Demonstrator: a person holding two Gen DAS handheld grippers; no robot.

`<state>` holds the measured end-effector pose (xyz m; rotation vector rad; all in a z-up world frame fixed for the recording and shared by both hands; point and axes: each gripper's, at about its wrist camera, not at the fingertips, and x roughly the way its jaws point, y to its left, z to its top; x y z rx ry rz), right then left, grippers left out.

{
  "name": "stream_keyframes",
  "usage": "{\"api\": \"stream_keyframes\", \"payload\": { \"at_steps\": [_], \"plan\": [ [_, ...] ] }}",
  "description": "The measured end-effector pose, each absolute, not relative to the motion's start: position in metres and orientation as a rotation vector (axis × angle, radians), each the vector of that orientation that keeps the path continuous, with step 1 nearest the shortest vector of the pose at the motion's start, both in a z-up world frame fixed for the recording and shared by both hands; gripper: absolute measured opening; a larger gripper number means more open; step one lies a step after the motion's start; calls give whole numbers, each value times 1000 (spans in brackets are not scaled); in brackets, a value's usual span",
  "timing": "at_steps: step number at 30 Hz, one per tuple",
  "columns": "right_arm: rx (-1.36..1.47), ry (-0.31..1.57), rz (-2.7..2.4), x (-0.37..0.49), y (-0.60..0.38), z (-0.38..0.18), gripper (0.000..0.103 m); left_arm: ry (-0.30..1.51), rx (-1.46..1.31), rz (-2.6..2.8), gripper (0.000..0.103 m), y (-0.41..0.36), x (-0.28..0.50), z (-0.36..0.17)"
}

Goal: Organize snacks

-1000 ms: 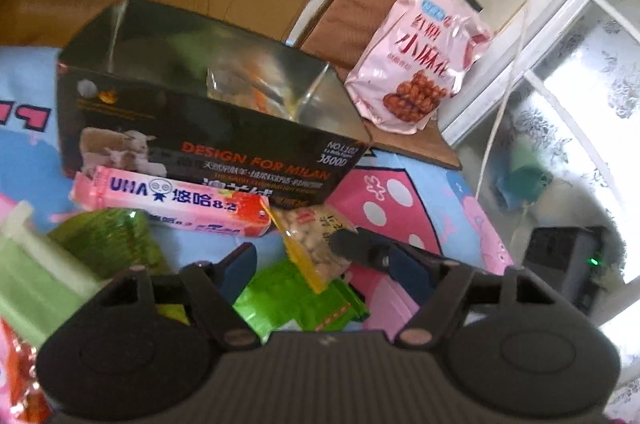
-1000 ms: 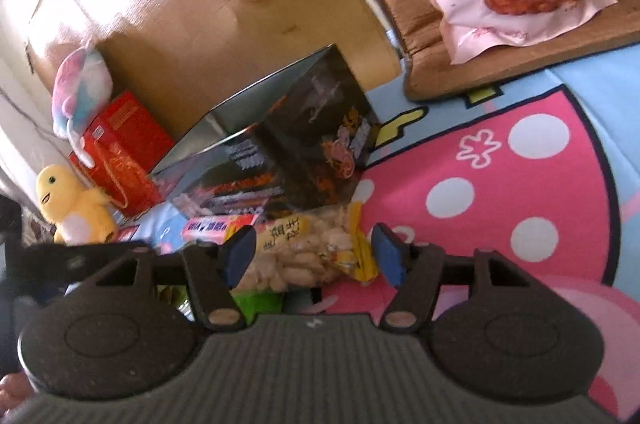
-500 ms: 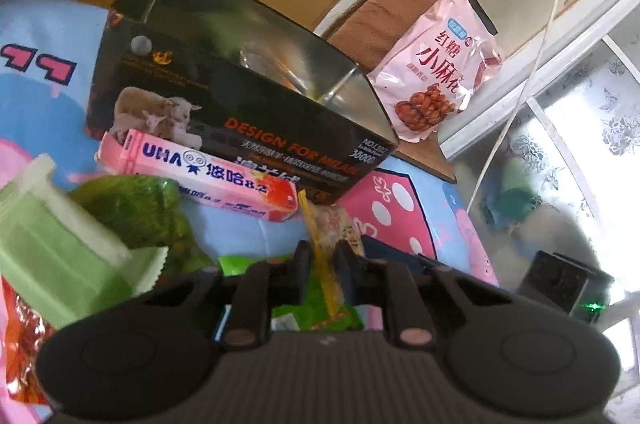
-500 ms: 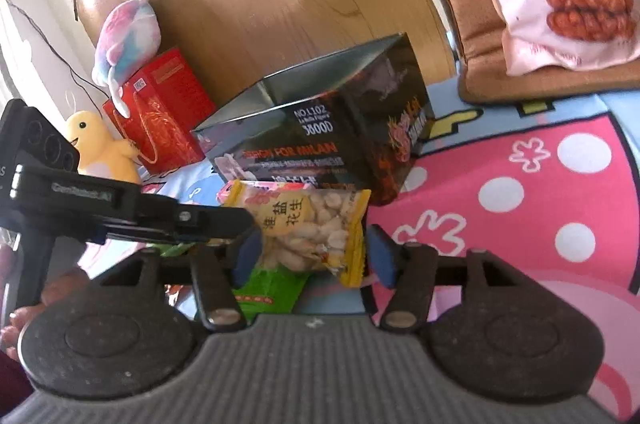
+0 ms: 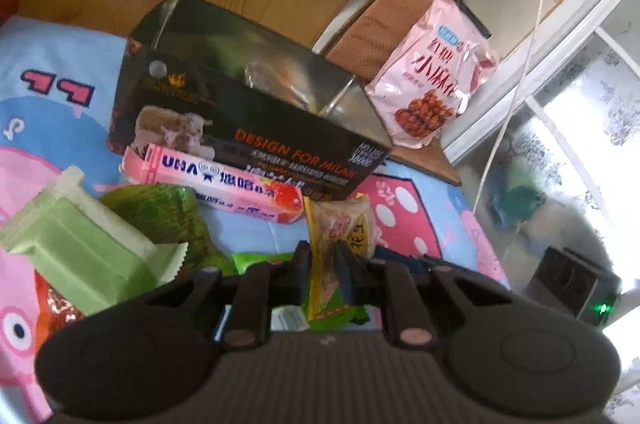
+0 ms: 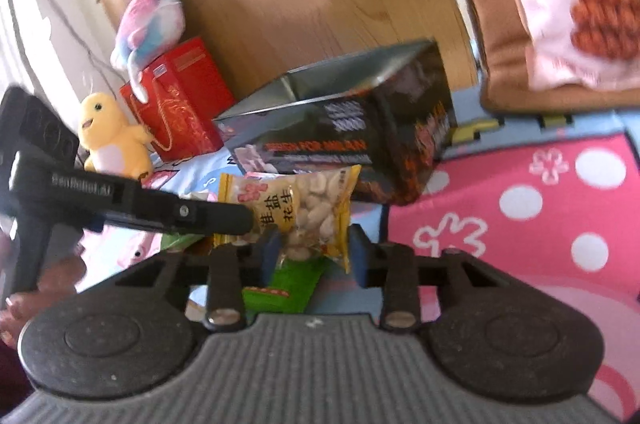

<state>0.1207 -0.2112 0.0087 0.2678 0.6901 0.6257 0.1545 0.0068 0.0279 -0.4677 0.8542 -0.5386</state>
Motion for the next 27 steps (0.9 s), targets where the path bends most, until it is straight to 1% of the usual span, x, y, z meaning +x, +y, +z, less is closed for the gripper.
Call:
{"api": "stream_keyframes", "payload": {
  "at_steps": [1,5,8,10,11,12,13,14,16,19,22,24,25,27],
  "plan": [
    [263,677,622,119,-210,10,35,837,-464,-542,14,10,153,35],
    [253,590,615,111,-205,34,34,747,-443,-541,15,20,156,69],
    [237,520,611,123,-198,56,34,680,-418,-509,18,25,171,94],
    [225,492,598,143,-188,67,34,645,-385,-461,29,27,186,104],
    [226,486,595,152,-182,69,38,632,-352,-418,32,27,196,105],
    [228,478,587,164,-173,70,39,633,-321,-363,34,27,204,105],
    [219,469,574,172,-166,68,43,647,-303,-303,34,28,211,103],
    [196,465,552,180,-160,65,44,652,-317,-295,34,32,212,102],
    [180,465,487,184,-158,59,45,633,-371,-340,37,48,202,98],
    [259,456,549,165,-172,51,44,617,-384,-292,42,71,180,84],
    [278,490,605,143,-177,41,45,659,-456,-202,43,99,157,57],
    [291,527,651,133,-173,28,46,677,-503,-132,44,116,139,41],
    [288,547,665,131,-169,21,49,683,-525,-88,45,127,127,32],
    [231,613,680,130,-153,12,51,688,-531,-22,46,137,106,20]
  ]
}}
